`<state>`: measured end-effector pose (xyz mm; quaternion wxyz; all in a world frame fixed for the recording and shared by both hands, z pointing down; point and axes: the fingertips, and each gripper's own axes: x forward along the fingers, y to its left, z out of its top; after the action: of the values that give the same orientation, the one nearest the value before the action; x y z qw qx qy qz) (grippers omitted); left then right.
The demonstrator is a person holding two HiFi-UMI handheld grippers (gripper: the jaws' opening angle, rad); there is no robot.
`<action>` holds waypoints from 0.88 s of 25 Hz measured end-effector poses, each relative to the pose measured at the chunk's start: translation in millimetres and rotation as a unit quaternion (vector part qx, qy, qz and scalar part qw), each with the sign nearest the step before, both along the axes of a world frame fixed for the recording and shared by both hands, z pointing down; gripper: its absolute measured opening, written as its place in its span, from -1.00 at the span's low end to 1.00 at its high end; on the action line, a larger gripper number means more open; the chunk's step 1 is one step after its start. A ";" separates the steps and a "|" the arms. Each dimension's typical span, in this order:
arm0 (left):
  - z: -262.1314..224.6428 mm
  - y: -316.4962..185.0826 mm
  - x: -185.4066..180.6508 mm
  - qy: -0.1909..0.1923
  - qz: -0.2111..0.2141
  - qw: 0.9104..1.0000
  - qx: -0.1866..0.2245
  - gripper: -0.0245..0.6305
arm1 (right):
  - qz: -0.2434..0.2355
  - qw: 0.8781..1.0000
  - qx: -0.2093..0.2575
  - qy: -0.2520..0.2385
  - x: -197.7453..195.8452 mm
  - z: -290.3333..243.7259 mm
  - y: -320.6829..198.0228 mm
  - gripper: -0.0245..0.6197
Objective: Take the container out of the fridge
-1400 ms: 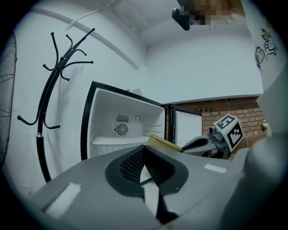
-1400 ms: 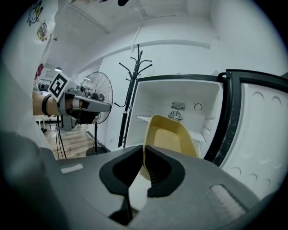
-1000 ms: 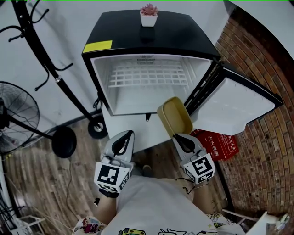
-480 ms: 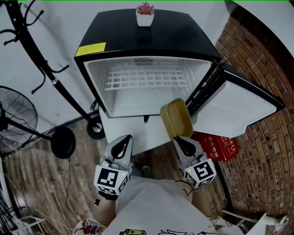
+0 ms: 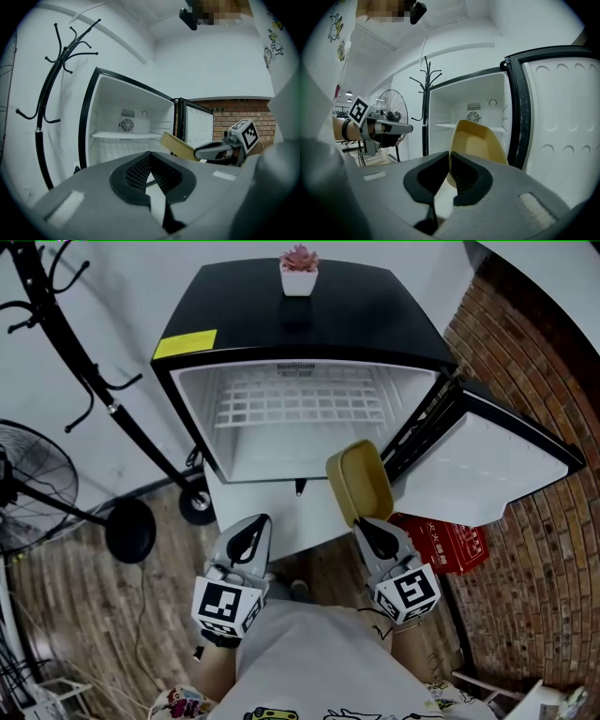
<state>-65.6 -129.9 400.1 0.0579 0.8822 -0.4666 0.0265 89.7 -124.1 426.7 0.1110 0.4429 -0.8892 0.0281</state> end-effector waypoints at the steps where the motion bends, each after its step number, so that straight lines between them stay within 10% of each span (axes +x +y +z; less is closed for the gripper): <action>1: 0.3 -0.5 -0.2 0.000 0.000 1.000 0.000 -0.93 | 0.000 1.000 0.001 0.002 0.6 0.2 -1.0 -0.87; 22: -3.6 -2.5 -4.3 -0.006 -0.010 1.000 0.005 -0.93 | -0.019 1.000 0.010 0.004 -7.4 -7.1 -4.6 -0.87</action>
<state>-69.9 -132.3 396.6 0.0505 0.8778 -0.4756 0.0286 82.2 -128.7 419.7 0.1110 0.4267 -0.8974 0.0150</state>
